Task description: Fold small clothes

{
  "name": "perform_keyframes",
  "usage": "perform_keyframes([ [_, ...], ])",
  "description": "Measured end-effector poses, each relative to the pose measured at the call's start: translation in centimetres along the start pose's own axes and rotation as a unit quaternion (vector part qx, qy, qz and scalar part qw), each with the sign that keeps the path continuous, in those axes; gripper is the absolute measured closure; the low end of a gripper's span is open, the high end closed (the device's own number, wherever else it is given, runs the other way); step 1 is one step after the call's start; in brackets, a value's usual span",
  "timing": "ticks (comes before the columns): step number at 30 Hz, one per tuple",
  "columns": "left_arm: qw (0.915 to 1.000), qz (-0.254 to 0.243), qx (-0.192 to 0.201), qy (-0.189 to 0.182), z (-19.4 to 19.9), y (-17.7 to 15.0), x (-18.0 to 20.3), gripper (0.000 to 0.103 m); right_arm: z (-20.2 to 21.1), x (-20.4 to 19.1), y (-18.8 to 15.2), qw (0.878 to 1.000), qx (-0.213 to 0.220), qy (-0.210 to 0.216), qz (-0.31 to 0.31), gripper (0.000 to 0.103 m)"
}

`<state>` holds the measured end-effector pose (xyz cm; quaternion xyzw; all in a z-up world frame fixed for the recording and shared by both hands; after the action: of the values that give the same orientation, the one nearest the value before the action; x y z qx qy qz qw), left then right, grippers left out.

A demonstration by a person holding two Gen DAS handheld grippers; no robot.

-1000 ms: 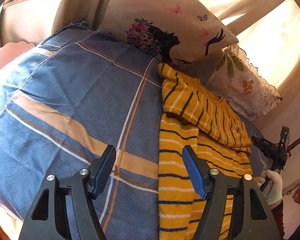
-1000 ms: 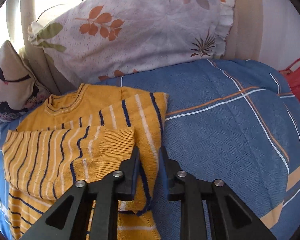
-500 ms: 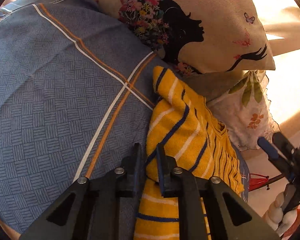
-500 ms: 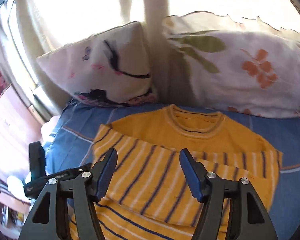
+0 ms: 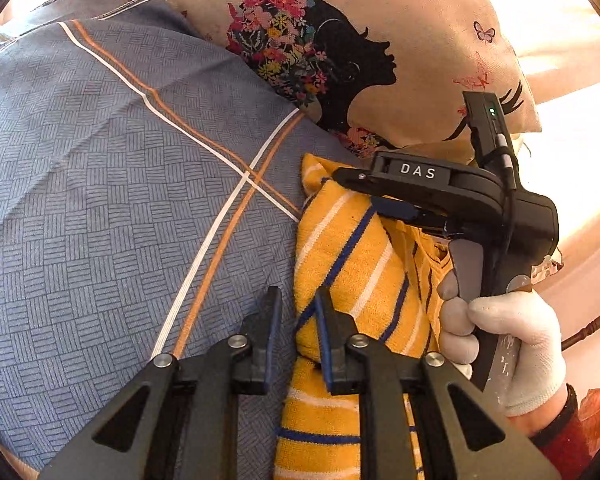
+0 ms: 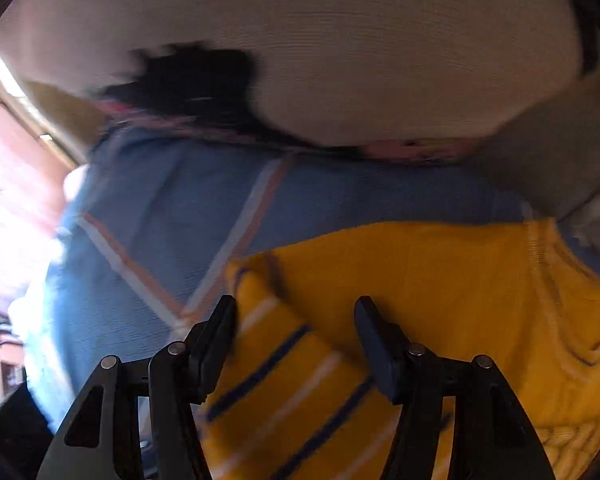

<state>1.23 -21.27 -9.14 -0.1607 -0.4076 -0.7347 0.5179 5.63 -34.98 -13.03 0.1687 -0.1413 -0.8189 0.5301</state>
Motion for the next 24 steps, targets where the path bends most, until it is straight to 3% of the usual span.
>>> perform_keyframes([
  [3,1.0,0.0,-0.001,0.0,-0.2,0.1,0.0,0.087,1.9,1.3,0.4,0.999,0.042,-0.028,-0.006,0.042],
  [12,1.0,0.002,-0.004,-0.004,-0.3,0.5,-0.3,0.085,4.3,-6.1,-0.1,0.992,0.082,0.041,0.086,0.041],
  [15,1.0,-0.002,-0.003,-0.006,-0.3,0.4,-0.2,0.082,1.8,-5.0,-1.1,0.991,0.029,-0.053,0.123,0.041],
  [17,0.9999,-0.003,0.0,-0.011,-0.1,0.5,-0.1,0.076,1.8,-2.9,-1.6,0.992,0.022,-0.073,0.1,0.041],
  [20,0.9999,-0.003,0.001,-0.013,0.0,0.6,-0.1,0.074,7.0,0.4,-2.3,0.995,0.078,-0.059,0.029,0.041],
  [24,0.9999,-0.003,0.0,-0.017,0.0,0.6,-0.1,0.073,16.6,4.5,-7.6,0.986,0.153,-0.073,-0.01,0.039],
])
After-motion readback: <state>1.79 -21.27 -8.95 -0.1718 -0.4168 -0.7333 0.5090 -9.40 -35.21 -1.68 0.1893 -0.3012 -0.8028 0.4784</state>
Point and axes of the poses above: each gripper's, at about its wrist camera, not at the fingertips, and z roughly against the way its jaws point, x to its right, y to its top, the point moved 10 cm from there along -z, roughly the way its jaws point, and after that the axes turned 4 degrees about z, right-handed, at the moved point
